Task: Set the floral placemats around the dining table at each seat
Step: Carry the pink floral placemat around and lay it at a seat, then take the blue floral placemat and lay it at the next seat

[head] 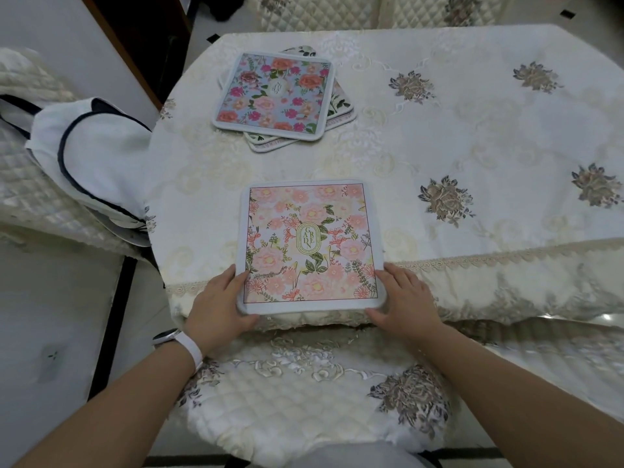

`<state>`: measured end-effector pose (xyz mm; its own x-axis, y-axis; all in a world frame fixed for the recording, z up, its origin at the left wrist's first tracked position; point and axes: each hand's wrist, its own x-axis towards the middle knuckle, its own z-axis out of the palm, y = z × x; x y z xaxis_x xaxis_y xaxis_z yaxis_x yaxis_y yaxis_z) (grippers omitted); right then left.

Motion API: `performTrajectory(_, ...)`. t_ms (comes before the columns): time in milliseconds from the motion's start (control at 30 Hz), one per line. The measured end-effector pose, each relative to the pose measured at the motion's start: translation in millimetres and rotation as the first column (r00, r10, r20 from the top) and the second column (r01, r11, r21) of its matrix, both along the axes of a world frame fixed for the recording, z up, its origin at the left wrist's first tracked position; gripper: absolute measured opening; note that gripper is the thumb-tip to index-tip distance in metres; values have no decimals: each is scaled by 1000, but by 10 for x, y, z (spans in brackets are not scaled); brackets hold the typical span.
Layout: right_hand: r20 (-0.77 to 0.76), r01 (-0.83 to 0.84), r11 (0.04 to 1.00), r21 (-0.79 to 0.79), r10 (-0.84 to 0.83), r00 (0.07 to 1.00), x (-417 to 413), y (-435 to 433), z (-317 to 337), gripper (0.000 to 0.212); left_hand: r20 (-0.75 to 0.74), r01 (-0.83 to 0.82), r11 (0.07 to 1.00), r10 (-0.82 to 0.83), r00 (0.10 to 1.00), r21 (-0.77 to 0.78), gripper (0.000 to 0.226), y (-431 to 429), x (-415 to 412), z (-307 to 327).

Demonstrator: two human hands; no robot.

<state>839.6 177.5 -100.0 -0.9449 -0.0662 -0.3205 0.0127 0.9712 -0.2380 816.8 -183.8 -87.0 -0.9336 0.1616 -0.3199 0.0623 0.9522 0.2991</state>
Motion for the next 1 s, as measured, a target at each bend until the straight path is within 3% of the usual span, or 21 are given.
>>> performTrajectory(667,130,-14,1000,5,13,991,-56,-71,156,76,-3,17,999,-17,1000,-29,84,4,-43,5)
performTrajectory(867,165,153,977,-150,-128,978,-49,-7,415,59,40,-16,1000,16,999,-13,86,23,-42,100)
performTrajectory(1000,151,260,940,-223,-230,961,-70,177,605,50,-74,-109,990,116,991,87,61,44,-56,248)
